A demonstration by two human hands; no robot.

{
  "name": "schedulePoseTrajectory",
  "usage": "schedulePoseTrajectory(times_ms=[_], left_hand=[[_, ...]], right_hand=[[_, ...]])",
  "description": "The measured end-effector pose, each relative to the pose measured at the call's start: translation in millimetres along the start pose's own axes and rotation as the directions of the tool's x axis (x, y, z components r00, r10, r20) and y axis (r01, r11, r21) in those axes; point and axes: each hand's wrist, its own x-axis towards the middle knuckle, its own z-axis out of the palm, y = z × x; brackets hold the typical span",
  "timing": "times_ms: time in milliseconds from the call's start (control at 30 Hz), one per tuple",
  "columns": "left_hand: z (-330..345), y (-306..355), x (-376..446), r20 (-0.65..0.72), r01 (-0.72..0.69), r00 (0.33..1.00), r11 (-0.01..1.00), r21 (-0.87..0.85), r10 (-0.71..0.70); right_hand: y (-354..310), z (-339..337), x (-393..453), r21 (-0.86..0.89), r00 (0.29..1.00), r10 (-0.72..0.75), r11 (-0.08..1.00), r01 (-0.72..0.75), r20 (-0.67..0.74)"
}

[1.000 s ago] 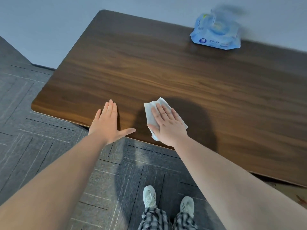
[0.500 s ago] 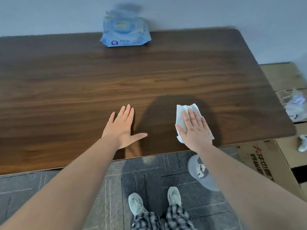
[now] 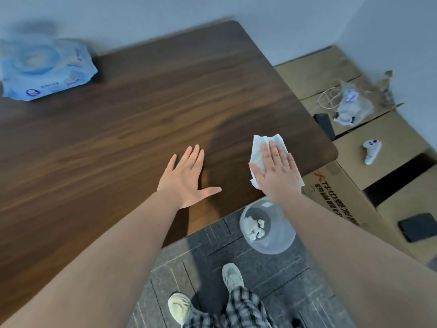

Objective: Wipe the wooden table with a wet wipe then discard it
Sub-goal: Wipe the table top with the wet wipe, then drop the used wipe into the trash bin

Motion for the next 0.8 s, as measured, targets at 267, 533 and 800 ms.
schedulePoseTrajectory(times_ms=[267,533,800], left_hand=[[-7,66,62,0.012,-0.129,0.992,0.991,0.036,0.129],[-10,135,91,0.014,-0.265,0.964,0.962,0.069,0.265],[-7,191,119,-0.049,-0.398,0.913,0.910,0.115,0.405]], right_hand=[[71,-4,15,0.097,0.996,0.086,0.992,-0.082,-0.029],[146,-8,-5,0.343,0.960,0.254,0.917,-0.201,-0.117],[199,69,-77,0.288,0.905,0.353,0.864,-0.413,0.238]])
